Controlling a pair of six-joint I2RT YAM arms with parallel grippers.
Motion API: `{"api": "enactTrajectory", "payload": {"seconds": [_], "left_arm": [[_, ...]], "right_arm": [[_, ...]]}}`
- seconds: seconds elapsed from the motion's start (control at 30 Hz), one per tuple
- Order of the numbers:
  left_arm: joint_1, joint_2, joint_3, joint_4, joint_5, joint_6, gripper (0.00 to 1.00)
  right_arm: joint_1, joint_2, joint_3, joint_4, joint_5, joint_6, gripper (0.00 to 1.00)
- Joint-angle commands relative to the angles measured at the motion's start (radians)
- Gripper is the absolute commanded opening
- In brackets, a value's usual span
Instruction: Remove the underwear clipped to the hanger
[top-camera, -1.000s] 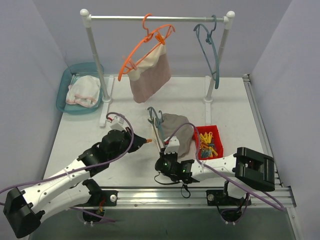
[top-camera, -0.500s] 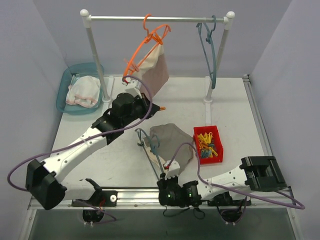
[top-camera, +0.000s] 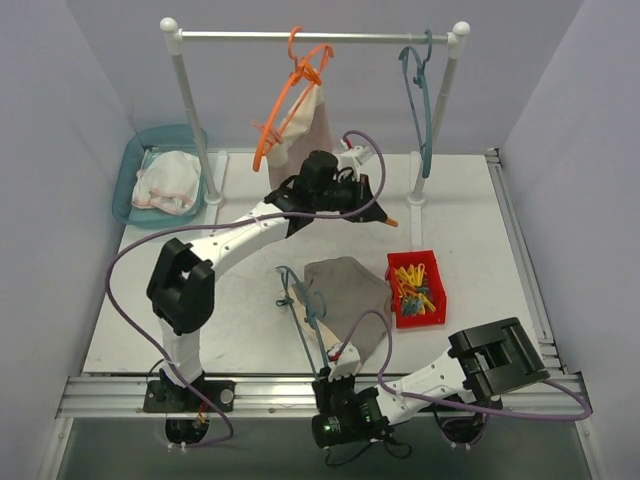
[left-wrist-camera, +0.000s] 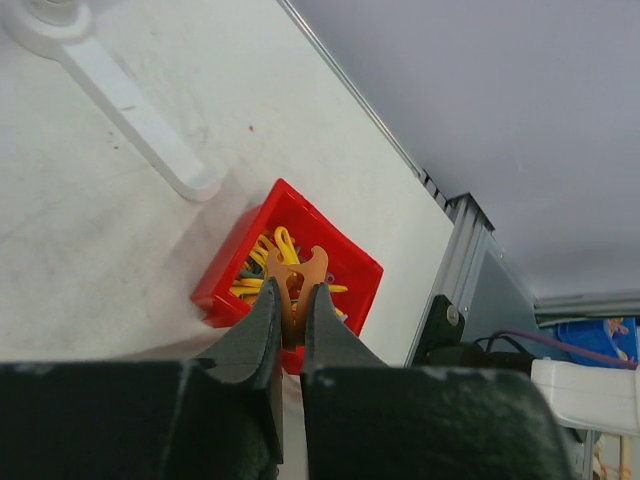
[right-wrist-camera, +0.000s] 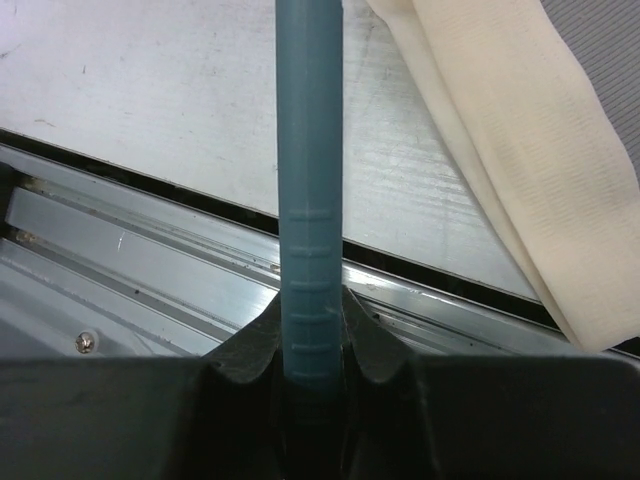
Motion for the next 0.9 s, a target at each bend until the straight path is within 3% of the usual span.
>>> {"api": "enactTrajectory", "payload": {"seconds": [0.0,0.1,0.2,0.27,0.33,0.37,0.4,0.43,0.63,0.77,0.87], "left_arm": [[-0.049,0.085,0.11,-0.029,0.116,0.047,0.03],[-0.075,0.163,0.187,-0.07,0.139,0.059,0.07],[-0.098,0.2,0.238,-0.104,0.149,0.084,0.26],[-0.101,0.199,0.243,-0.112,0.14,0.092,0.52],[-0.1,0.187,0.229,-0.106,0.128,0.092,0.66],[-0.098,0.168,0.212,-0.107,0.105,0.096,0.9],[-0.095,0.156,0.204,-0.107,0.093,0.099,0.97],[-0.083,0.145,0.194,-0.109,0.076,0.101,0.94],[0.033,-0.051,0.022,-0.02,-0.07,0.052,0.94],[0.197,-0.291,-0.122,0.034,-0.17,-0.025,0.94],[0.236,-0.439,-0.24,-0.038,-0.252,-0.019,0.94]], "right_arm": [[0.019,-0.011,0.003,-0.088,0.019,0.066,0.0],[0.019,-0.025,0.0,-0.097,0.028,0.066,0.0],[0.019,-0.032,0.003,-0.108,0.039,0.064,0.0],[0.019,-0.035,0.003,-0.11,0.044,0.063,0.0],[0.019,-0.039,0.004,-0.113,0.048,0.06,0.0],[0.019,-0.04,0.006,-0.114,0.05,0.058,0.0],[0.02,-0.037,0.007,-0.114,0.053,0.055,0.0],[0.02,-0.034,0.012,-0.114,0.051,0.054,0.0],[0.017,-0.035,0.024,-0.122,0.056,0.041,0.0],[0.013,-0.045,0.029,-0.13,0.062,0.026,0.0],[-0.003,-0.06,0.036,-0.139,0.07,0.002,0.0]]}}
